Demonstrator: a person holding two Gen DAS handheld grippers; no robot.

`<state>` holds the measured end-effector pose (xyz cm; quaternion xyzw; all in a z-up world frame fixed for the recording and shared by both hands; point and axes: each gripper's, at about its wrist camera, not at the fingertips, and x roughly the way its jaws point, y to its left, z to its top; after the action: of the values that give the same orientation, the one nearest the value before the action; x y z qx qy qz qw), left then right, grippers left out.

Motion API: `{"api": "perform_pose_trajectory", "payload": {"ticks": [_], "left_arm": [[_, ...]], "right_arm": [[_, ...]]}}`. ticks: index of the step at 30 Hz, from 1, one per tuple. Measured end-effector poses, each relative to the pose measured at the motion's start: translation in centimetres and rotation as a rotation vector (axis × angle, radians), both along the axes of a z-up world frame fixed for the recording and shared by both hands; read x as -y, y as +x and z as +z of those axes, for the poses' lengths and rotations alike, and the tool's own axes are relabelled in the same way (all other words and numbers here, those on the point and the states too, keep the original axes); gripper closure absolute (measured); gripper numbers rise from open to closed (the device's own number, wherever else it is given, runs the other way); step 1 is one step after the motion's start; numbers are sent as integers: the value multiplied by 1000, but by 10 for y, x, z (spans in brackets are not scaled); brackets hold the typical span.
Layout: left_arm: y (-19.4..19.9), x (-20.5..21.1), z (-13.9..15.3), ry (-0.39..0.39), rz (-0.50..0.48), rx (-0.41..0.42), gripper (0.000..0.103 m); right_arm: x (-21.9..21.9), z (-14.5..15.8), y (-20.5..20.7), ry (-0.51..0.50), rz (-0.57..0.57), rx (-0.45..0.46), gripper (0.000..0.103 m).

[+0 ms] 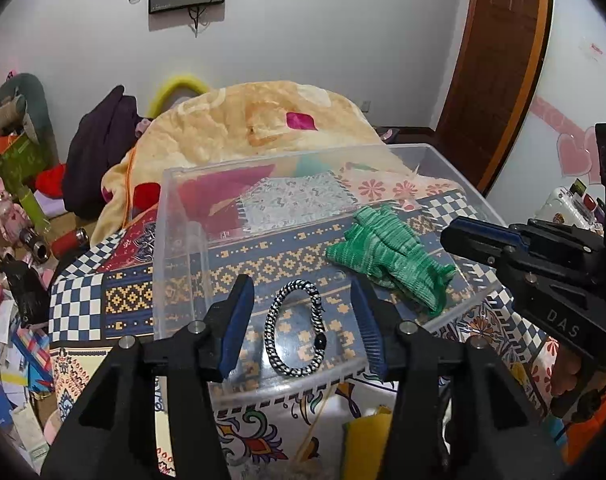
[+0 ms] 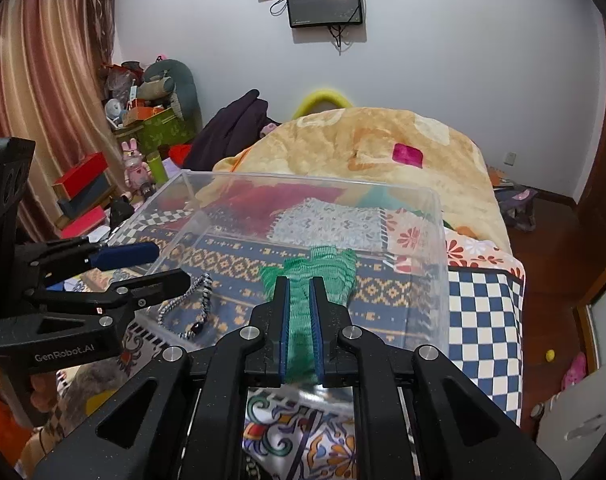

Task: Organize soft objects
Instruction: 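Lower the bracelet into the clear box with the left gripper while the right gripper drops the glove in, then grasp the black bag strap with the right gripper while the left gripper grasps the silver scrubber bag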

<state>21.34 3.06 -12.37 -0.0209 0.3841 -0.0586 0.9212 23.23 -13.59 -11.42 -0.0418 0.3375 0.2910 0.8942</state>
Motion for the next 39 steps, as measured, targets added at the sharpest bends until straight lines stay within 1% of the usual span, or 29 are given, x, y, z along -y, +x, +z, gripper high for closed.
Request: {"api": "perform_pose_trajectory", "payload": {"ticks": [3, 5, 6, 8, 9, 11, 12, 14, 15, 17, 19, 22, 25, 31, 33, 36, 39], "left_arm": [[-10, 0, 10, 0, 4, 26, 52], [-17, -2, 17, -3, 8, 49, 47], [-22, -3, 22, -4, 11, 64, 46], [-33, -5, 32, -9, 16, 93, 41], [-40, -7, 38, -14, 21, 109, 39], [-52, -9, 46, -25, 31, 134, 30], [-58, -11, 49, -29, 34, 146, 28], [-73, -12, 56, -20, 42, 168, 25], [-80, -13, 58, -10, 46, 178, 25], [-95, -15, 61, 3, 56, 192, 16], [-106, -19, 63, -5, 62, 202, 11], [-123, -24, 61, -9, 74, 204, 10], [-137, -27, 53, -15, 83, 185, 7], [-157, -29, 28, -5, 93, 120, 7], [-161, -30, 16, -5, 101, 92, 7], [-165, -31, -1, -26, 115, 50, 7], [-168, -34, -20, -50, 132, -1, 7]], "right_arm": [[5, 7, -8, 2, 1, 19, 86], [12, 14, -17, 12, 1, 45, 74], [13, 17, -20, 16, -3, 57, 70], [20, 25, -31, 36, -6, 87, 55], [22, 29, -34, 46, -7, 97, 52], [28, 36, -44, 66, -10, 120, 36], [31, 38, -49, 74, -12, 131, 32], [35, 43, -61, 85, -12, 160, 19], [36, 44, -66, 89, -12, 168, 17], [38, 45, -76, 96, -9, 181, 8], [39, 44, -87, 103, -6, 192, 0], [38, 40, -98, 103, 9, 194, 0], [34, 30, -108, 99, 25, 167, 0], [27, 4, -119, 105, 58, 79, 0], [24, -4, -122, 112, 96, 33, 0], [18, -18, -121, 119, 109, -25, 0], [12, -29, -120, 119, 116, -64, 8]]}}
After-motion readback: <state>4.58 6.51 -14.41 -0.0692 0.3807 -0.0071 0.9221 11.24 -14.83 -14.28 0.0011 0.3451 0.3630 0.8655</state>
